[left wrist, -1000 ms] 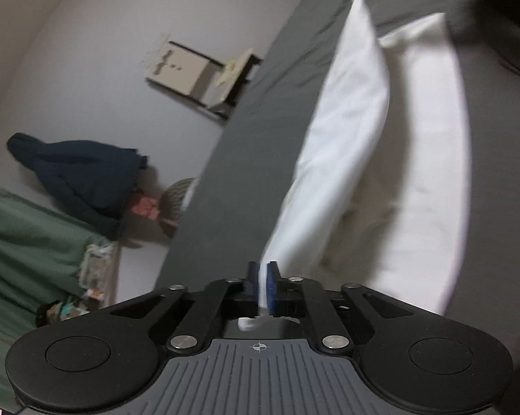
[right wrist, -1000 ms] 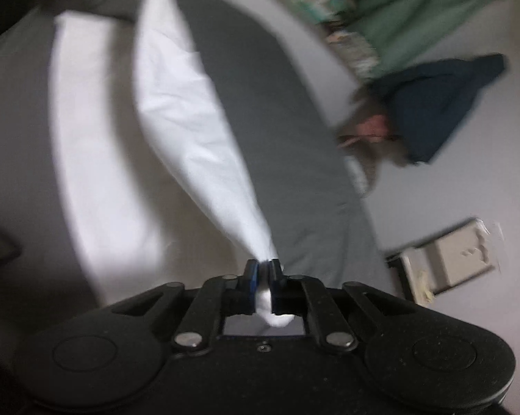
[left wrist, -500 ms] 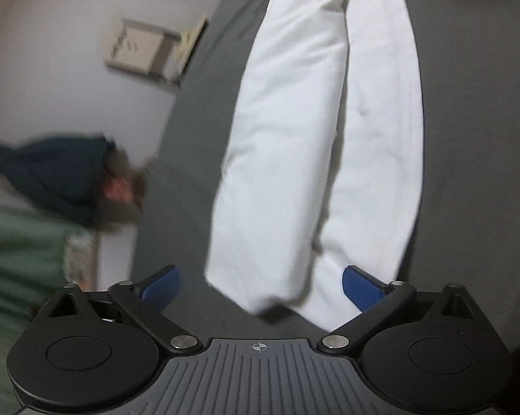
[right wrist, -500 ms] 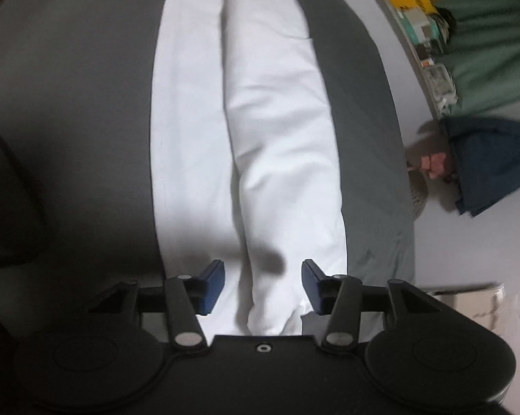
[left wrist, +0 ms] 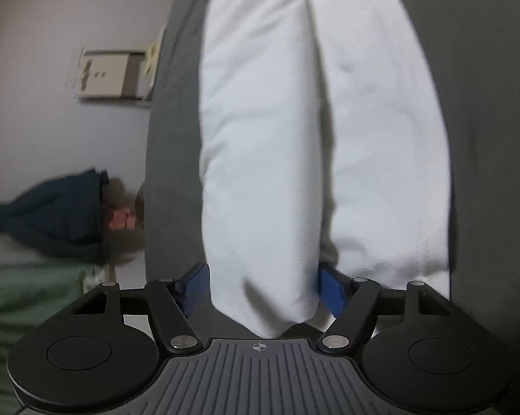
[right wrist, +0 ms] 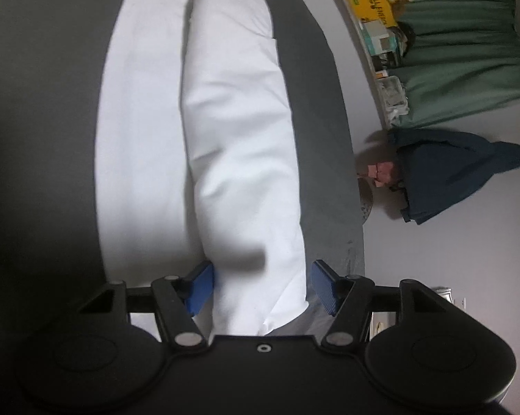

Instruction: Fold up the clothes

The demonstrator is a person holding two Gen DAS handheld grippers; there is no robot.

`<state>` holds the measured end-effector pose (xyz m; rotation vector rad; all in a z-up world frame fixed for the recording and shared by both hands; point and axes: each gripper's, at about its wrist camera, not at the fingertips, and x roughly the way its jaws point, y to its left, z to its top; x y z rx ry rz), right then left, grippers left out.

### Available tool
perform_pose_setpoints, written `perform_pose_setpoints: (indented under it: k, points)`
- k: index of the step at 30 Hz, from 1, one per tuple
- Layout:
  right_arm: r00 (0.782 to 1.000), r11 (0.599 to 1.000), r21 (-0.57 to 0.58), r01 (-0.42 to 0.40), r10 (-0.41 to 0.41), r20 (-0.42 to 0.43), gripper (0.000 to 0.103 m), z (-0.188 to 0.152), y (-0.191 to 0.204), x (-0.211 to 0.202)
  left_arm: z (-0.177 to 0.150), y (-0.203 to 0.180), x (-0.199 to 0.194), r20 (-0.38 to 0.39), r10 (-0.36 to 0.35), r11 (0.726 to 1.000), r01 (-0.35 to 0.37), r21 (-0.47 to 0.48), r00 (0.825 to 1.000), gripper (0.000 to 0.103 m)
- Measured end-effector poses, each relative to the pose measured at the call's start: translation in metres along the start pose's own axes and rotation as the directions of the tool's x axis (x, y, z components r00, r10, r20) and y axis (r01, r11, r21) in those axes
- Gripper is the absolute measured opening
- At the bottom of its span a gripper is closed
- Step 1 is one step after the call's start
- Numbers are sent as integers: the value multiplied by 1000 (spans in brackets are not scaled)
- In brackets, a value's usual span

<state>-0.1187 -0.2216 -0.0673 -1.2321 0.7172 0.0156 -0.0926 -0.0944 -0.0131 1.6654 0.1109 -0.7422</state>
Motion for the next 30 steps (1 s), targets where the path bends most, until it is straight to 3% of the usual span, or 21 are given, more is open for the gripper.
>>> perform_pose_setpoints:
  k: [2,4,6,7,8,17,21,26,30]
  points:
    - [1000,1000,-3,4,-4,-4,57,2,1,3,1,-3,2,0,0,1000,0,13,1000,70]
    - [1000,1000,-15,7,-7,-10,47,4,5,6,2,-2,2,0,-5,1000,5,4,1000,60]
    - [1000,1000,-8,10,-10,-10,27,6,5,9,3,-1,1,-3,-19,1000,19,-8,1000,32]
    - [1000,1000,-3,11,-11,-9,20,6,4,9,3,0,-1,-3,-24,1000,24,-19,1000,29]
    - [1000,1000,5,8,-8,-3,13,6,2,7,3,2,-3,2,-30,999,30,-33,1000,19]
    - [997,988,156,-11,-2,82,9,-5,-63,-45,-17,49,-63,109,20,986,-1,-165,994,15]
    - [990,987,84,-135,131,53,9,-11,-49,-55,-20,41,-87,141,-70,983,92,-157,988,15]
    - [968,968,28,-251,251,-6,9,-11,-21,-35,-15,13,-70,125,-221,956,240,-171,967,15]
    - [958,957,46,-285,286,-3,9,-12,-26,-38,-25,27,-74,144,-194,937,227,-266,970,15]
